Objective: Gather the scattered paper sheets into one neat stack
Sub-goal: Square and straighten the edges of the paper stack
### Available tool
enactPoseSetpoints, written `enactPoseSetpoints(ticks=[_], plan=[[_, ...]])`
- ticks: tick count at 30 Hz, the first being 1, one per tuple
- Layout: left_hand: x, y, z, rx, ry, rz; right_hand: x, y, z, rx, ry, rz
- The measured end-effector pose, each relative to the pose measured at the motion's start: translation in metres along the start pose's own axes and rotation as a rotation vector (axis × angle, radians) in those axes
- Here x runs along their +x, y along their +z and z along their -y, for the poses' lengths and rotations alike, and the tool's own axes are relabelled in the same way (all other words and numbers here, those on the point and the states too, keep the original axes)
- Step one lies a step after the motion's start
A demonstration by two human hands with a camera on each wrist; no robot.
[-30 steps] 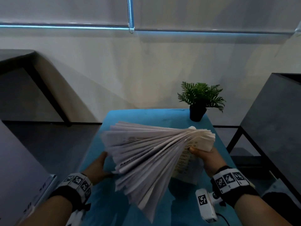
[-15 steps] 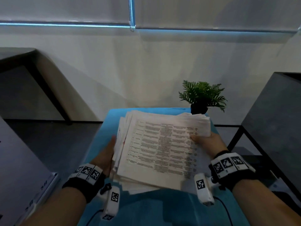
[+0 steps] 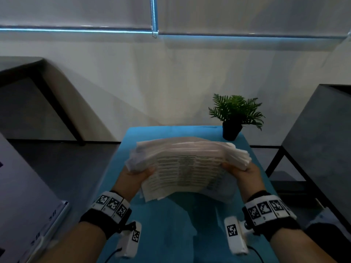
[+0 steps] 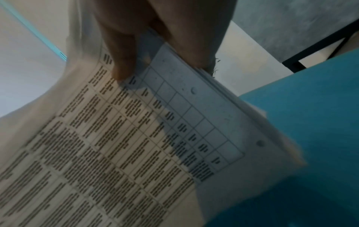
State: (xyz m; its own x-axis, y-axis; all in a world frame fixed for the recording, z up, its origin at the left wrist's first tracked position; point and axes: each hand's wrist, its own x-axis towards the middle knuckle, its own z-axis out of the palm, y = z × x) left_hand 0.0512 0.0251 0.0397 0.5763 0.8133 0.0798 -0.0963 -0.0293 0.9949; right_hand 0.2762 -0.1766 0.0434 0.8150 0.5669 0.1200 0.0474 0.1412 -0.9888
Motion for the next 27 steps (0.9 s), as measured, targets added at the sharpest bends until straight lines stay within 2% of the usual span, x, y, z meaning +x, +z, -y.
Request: enactPoseSetpoints(ticks=[4,6,9,12,16,18,20,21,23,24,25,27], plan=[[-0.002,-0.007,-0.004,-0.011,-0.001,0.078,0.000,-0.003,0.005,-0.041,-0.050,0.044],[-0.004,-0.003,-0.004,0.013,-0.005,0.102,-0.001,-0.004,0.001,-0.055,-0.008,0.064],[-0.002,0.002,-0.005,0.019,0.022,0.039,0.000,-0.002,-0.001,-0.030,0.074,-0.004],[0.002,0.002,-0.006,-0.017,0.035,0.012,-0.001,-0.001,-0.007,0.042,0.072,-0.033],[0.002,-0.002,0.003,0.014,-0.007,0.034,-0.008,0.003,-0.020,-0.084,0.134,0.009],[0.005,-0.003,0.000,0.049,-0.028,0.007,-0.008,0.006,-0.010,-0.166,0.095,-0.024],[0.008,-0.008,-0.013,0.029,0.040,-0.050,-0.005,0.006,0.013,-0.203,0.003,-0.011],[0.009,-0.012,-0.024,0.092,0.132,-0.107,-0.005,0.005,0.029,-0.248,-0.062,0.022],[0.006,-0.016,-0.055,0.444,0.376,-0.205,-0.006,0.006,0.064,-0.492,-0.243,0.106],[0.003,-0.013,-0.073,0.613,0.487,-0.157,-0.007,0.009,0.080,-0.666,-0.343,0.154],[0.000,-0.006,-0.090,0.720,0.541,-0.029,-0.008,0.015,0.096,-0.823,-0.423,0.196],[-0.005,0.012,-0.109,0.743,0.460,0.293,-0.011,0.027,0.126,-0.984,-0.491,0.268]])
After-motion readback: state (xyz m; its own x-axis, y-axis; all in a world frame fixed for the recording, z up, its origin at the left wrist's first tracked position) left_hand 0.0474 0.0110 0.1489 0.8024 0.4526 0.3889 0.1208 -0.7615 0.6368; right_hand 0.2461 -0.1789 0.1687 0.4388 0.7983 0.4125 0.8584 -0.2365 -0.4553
